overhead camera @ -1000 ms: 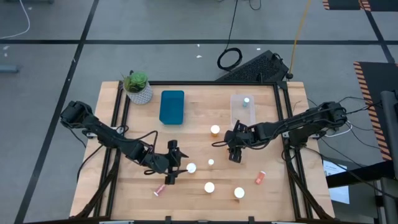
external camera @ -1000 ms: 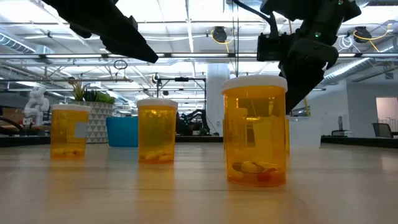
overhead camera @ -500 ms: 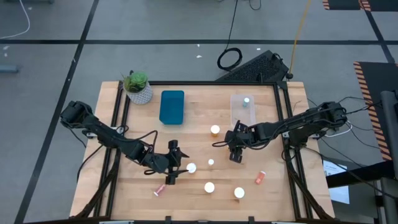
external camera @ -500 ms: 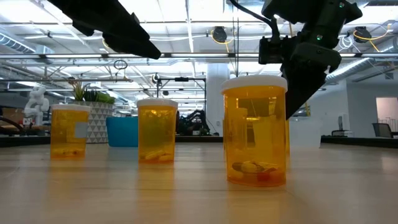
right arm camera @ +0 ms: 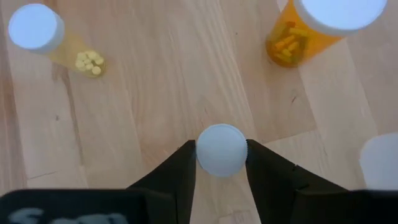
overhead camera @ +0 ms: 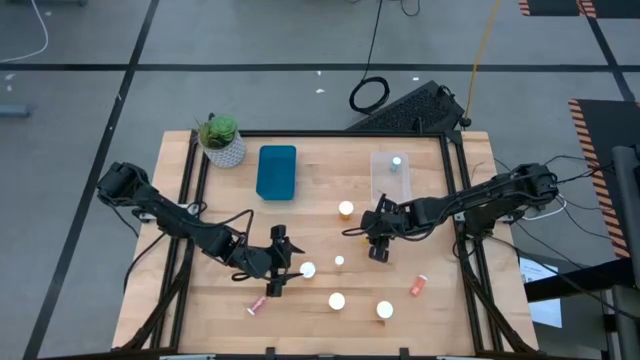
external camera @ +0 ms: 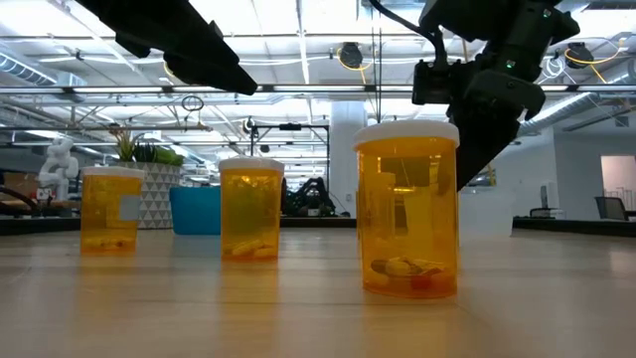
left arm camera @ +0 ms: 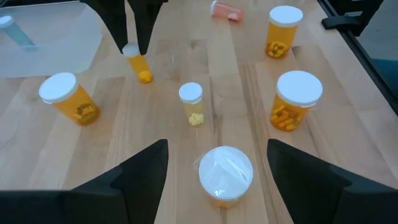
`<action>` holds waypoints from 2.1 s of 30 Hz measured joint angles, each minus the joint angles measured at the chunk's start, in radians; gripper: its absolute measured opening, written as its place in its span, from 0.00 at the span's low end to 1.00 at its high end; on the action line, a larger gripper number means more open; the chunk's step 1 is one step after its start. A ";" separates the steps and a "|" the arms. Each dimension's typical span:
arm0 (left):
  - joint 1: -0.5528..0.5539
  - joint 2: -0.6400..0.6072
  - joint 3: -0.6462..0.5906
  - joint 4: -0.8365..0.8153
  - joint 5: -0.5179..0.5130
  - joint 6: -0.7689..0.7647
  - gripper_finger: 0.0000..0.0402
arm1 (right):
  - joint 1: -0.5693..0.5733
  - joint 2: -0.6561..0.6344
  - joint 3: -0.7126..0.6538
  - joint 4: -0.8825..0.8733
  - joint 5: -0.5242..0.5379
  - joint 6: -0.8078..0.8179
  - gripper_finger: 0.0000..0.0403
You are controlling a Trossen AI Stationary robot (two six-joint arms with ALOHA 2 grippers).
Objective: Pick and place medicine bottles into bin by pill shape (circle, oval)
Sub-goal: Put the small orange pill bottle into the transparent bin
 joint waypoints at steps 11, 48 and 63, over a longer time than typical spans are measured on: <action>0.003 0.000 0.000 0.000 0.000 0.015 0.68 | -0.029 -0.010 0.066 -0.036 -0.043 -0.002 0.30; 0.003 0.000 0.000 0.019 -0.017 0.014 0.68 | -0.509 -0.010 0.453 -0.514 -0.036 -0.415 0.30; 0.003 0.000 0.000 0.018 -0.017 0.011 0.68 | -0.689 -0.011 0.363 -0.394 -0.037 -0.451 0.30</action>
